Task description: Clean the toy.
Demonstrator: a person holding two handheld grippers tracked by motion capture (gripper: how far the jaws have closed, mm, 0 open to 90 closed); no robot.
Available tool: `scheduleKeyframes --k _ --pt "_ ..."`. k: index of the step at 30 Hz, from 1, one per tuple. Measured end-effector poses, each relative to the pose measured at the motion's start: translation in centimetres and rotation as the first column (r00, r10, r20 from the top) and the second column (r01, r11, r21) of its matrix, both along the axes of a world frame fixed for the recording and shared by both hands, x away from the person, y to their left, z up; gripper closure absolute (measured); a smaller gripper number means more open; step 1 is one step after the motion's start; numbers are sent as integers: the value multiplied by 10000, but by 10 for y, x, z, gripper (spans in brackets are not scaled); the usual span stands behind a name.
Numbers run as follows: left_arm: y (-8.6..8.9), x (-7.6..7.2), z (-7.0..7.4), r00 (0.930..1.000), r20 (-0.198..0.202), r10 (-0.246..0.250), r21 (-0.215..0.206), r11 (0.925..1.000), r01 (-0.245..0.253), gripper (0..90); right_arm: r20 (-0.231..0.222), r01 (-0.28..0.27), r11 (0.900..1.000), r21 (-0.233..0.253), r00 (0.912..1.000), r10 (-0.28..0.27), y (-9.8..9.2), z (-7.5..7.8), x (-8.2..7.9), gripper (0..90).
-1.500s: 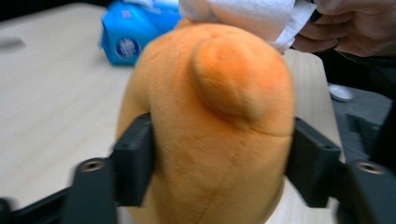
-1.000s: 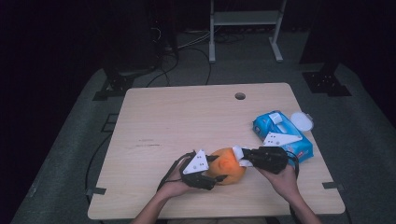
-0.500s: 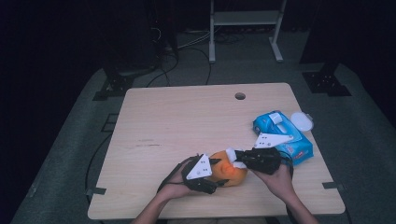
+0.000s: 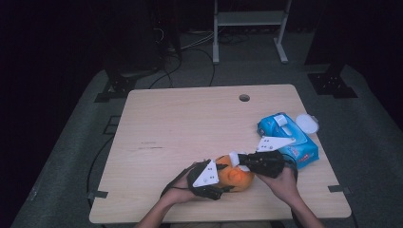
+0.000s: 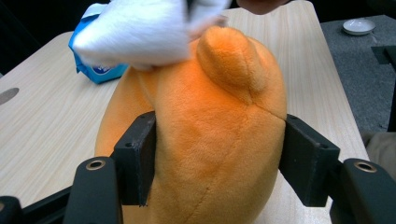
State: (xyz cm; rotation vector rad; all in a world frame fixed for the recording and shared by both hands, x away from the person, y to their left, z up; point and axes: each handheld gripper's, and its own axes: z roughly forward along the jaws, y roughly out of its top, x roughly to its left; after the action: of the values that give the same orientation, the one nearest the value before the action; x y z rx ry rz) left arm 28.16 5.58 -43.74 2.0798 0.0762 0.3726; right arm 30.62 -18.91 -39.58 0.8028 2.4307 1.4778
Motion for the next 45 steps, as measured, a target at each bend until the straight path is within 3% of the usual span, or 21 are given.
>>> scheduleKeyframes --k 5,9,12,15,17,19,23,29,33,38,42,45 --pt "7 7 -1 9982 -586 149 -376 9991 -171 354 -594 596 9980 204 9965 -583 -22 -13 12 841" --pt "15 15 -1 9921 -1192 390 -784 9957 -485 357 -466 809 9966 141 9957 -802 -28 -11 9 841" --pt "18 18 -2 9880 -1451 520 -965 9931 -664 358 -513 852 9956 393 9952 -832 -33 -10 8 841" --pt "19 19 -3 9851 -1607 609 -1080 9910 -789 358 -487 800 9958 457 9958 -777 -31 -8 5 841" --pt "22 23 -3 9780 -1913 829 -1245 9863 -1080 358 -412 528 9963 678 9979 -501 -26 -4 1 840" --pt "22 24 -2 9777 -1908 874 -1242 9859 -1123 357 -328 245 9967 777 9992 -220 -19 -1 -2 840" --pt "25 25 -4 9743 -2077 871 -1329 9843 -1164 357 -39 157 9984 550 9999 -155 -13 0 -3 840" --pt "27 27 -4 9722 -2198 812 -1393 9837 -1137 357 -352 797 9954 525 9963 -779 -29 -9 8 840" --pt "28 28 -6 9688 -2334 837 -1519 9809 -1214 357 -367 849 9950 525 9959 -831 -31 -10 6 840" --pt "23 29 -4 9649 -2401 1066 -1521 9775 -1458 357 47 166 9984 541 9998 -169 -10 -1 -6 840" --pt "20 29 -4 9612 -2473 1222 -1597 9733 -1648 358 526 -509 9969 606 9975 478 10 7 -17 839" --pt "20 28 -4 9621 -2412 1268 -1572 9732 -1677 365 801 -525 9981 330 9955 497 16 7 -19 840"
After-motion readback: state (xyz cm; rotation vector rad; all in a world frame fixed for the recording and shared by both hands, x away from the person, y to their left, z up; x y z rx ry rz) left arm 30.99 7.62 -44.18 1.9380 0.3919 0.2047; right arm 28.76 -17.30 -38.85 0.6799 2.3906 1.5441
